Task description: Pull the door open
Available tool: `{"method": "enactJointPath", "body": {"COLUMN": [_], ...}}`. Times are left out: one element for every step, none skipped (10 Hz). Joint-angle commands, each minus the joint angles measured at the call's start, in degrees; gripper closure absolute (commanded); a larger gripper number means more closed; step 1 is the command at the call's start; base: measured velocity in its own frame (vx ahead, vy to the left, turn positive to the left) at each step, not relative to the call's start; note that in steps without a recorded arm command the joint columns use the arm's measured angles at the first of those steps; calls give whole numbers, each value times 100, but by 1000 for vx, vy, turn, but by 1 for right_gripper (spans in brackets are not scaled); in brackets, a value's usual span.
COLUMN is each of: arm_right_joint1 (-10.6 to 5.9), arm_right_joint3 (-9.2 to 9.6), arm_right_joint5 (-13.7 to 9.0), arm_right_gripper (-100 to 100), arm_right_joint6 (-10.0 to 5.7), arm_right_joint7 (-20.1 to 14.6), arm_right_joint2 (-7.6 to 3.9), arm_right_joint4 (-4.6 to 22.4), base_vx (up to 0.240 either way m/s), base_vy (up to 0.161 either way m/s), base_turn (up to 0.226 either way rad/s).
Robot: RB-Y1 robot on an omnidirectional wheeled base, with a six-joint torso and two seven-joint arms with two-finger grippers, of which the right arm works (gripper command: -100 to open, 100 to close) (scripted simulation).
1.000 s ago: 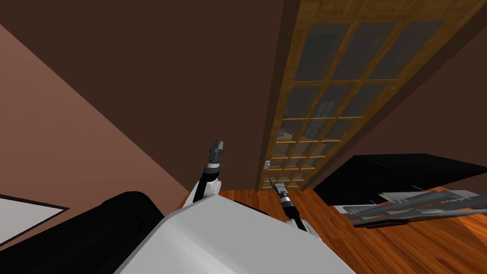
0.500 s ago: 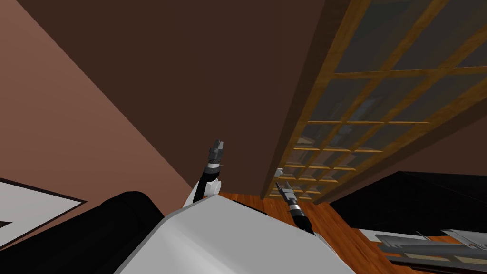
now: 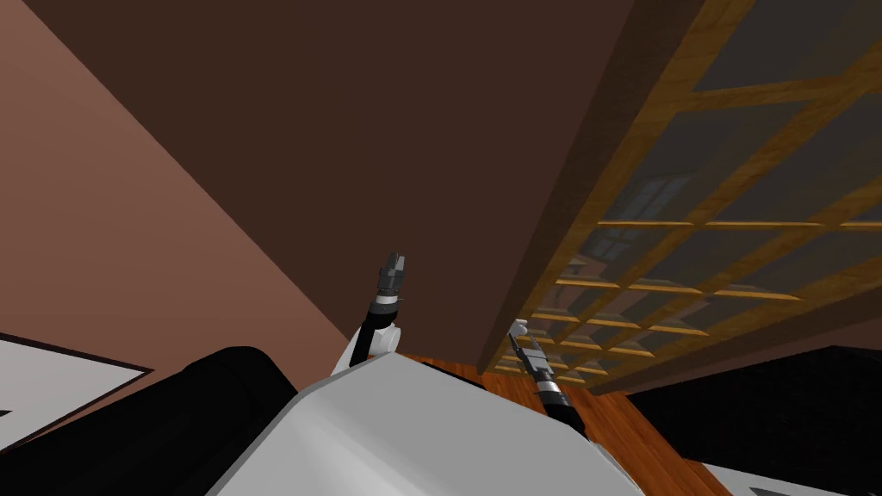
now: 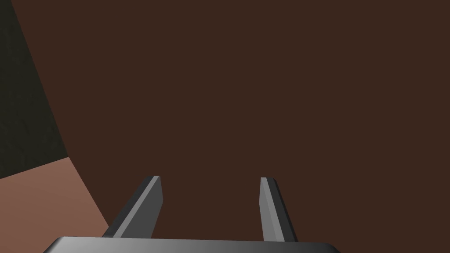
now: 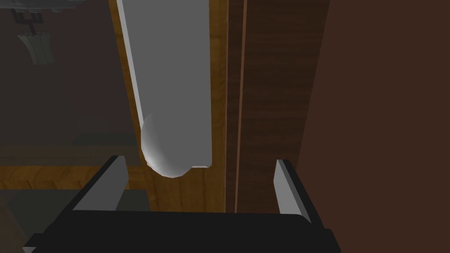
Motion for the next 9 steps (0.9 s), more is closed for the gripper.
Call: {"method": "enactJointPath", "body": {"arm_right_joint1": [-46,6,32,32,32,123,123,123,123], "arm_right_joint3": [-10,-78,-113,-113,-113,-82,-82,-82,-82], "arm_right_joint5": [-9,-66,-96,-96,-96,-76,-76,-76,-76], "arm_right_gripper": [-100,-100,-100,-100,-100,-100,100,100,100], "arm_right_joint6": [-116,-248,-315,-315,-315,-325,-325,-325,-325], "arm_right_joint7": [-21,-98,-138,-138,-138,-132,-132,-132,-132], "arm_right_joint2": [-6,-113,-167,-167,-167,-148,-148,-148,-148], "arm_right_joint4": [176,280,333,333,333,303,303,303,303], "base_vx": [46,87,150,105,39,-2,-8,7,0], "base_vy": [11,35,39,0,-8,2,2,-24,-11], "base_turn": [-4,148,152,-8,-17,-13,-1,-34,12]}}
